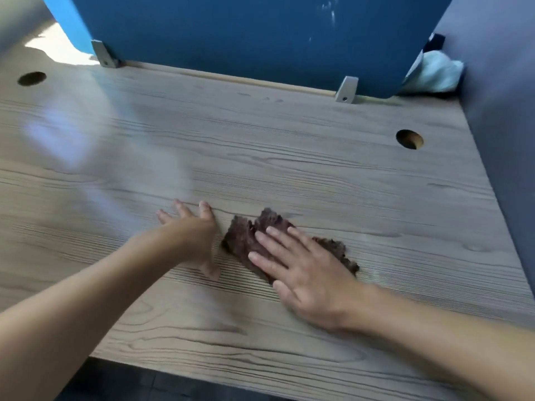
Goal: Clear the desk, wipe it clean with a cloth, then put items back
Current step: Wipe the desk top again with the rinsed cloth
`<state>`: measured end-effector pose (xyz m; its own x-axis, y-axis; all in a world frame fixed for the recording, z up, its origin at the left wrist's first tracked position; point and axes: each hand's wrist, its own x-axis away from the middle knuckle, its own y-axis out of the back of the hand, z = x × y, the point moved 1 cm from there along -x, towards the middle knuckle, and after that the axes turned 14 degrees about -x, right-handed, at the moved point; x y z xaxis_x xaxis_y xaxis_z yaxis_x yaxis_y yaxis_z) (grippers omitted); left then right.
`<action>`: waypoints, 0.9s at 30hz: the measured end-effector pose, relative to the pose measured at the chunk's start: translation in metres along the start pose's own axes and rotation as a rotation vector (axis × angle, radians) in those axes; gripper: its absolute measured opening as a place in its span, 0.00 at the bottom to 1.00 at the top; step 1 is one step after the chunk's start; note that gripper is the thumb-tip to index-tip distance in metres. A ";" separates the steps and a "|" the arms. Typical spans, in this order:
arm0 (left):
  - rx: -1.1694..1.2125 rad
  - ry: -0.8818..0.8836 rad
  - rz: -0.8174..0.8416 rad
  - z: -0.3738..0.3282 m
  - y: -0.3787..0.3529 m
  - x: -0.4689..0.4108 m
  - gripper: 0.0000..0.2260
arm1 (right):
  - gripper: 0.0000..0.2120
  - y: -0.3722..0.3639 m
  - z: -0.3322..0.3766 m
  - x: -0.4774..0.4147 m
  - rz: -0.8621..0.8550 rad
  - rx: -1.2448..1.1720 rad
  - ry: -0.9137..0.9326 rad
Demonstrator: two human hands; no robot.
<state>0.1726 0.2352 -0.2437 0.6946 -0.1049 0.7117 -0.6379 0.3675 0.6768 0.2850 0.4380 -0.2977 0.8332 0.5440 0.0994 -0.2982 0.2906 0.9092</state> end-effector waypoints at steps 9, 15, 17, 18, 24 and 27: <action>-0.064 -0.277 -0.118 -0.109 0.006 -0.014 0.57 | 0.27 0.084 -0.200 0.026 -0.240 0.042 -0.606; -0.148 -0.262 -0.143 -0.109 0.006 -0.030 0.65 | 0.29 0.057 -0.150 0.039 -0.255 0.012 -0.645; -0.150 -0.230 -0.118 -0.115 0.014 -0.019 0.65 | 0.31 0.038 -0.102 0.071 -0.199 0.010 -0.511; -0.162 -0.213 -0.099 -0.119 0.019 -0.012 0.65 | 0.30 0.027 -0.076 0.091 -0.166 0.014 -0.430; -0.175 -0.420 -0.141 -0.181 0.034 0.008 0.57 | 0.27 0.016 -0.063 0.164 -0.004 -0.018 -0.224; -0.169 -0.387 -0.115 -0.207 0.030 0.005 0.62 | 0.29 0.043 -0.137 0.161 -0.179 0.013 -0.562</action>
<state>0.2262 0.4373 -0.2586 0.5619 -0.4809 0.6731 -0.4777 0.4757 0.7386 0.3430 0.6457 -0.2980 0.9902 -0.0140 0.1393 -0.1271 0.3279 0.9361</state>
